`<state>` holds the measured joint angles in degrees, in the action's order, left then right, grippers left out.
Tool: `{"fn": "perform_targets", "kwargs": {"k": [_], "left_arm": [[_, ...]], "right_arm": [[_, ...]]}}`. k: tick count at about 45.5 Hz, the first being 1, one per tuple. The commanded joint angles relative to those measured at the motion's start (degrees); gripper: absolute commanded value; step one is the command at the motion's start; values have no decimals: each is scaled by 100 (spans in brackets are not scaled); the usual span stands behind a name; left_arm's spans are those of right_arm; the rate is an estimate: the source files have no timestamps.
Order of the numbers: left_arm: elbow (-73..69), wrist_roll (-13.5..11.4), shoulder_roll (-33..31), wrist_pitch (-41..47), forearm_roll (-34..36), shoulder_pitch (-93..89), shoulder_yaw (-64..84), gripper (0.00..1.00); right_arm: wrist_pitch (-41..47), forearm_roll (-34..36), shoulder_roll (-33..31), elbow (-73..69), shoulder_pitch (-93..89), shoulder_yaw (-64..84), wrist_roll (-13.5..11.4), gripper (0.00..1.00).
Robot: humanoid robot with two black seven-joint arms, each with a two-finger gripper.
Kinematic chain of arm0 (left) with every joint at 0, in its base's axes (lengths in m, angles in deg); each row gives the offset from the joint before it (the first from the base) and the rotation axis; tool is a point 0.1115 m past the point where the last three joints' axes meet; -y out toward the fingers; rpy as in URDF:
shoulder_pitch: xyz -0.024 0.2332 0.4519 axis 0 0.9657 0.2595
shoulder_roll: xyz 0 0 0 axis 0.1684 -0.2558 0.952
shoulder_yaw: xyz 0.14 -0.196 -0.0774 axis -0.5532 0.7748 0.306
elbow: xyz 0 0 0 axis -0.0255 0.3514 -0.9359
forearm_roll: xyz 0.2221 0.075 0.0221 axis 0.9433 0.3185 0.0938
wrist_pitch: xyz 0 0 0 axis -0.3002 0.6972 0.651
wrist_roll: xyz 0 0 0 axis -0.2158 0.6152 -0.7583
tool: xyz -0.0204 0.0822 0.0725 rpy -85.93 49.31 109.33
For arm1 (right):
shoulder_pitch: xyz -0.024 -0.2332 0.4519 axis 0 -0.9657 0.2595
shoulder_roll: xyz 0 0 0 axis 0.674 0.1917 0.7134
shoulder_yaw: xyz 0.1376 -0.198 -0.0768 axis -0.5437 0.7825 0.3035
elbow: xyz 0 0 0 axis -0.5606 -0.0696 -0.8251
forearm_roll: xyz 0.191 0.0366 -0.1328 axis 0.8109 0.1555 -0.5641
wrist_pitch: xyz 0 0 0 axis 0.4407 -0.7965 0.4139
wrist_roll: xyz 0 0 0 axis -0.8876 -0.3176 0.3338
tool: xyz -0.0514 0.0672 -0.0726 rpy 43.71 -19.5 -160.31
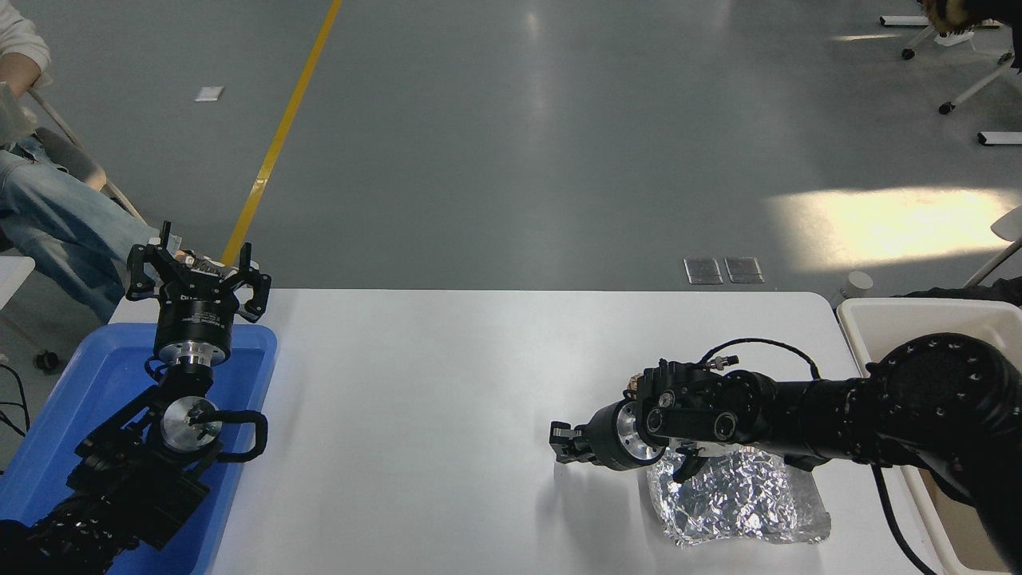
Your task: Pick up foil plate and place in dustbin
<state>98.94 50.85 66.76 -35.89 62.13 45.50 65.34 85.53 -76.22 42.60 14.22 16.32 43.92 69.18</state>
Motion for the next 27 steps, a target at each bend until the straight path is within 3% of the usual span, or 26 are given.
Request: {"fn": "perform_targets", "kwargs": {"k": [1,27], "left_arm": [[0,0,0,0,-5,0,2,99],[0,0,0,0,3,0,2,99]], "right_arm": [[-1,-2,0,27,-22,2,-1,0],[70,112,0,-26,224,81,-45,0]]}}
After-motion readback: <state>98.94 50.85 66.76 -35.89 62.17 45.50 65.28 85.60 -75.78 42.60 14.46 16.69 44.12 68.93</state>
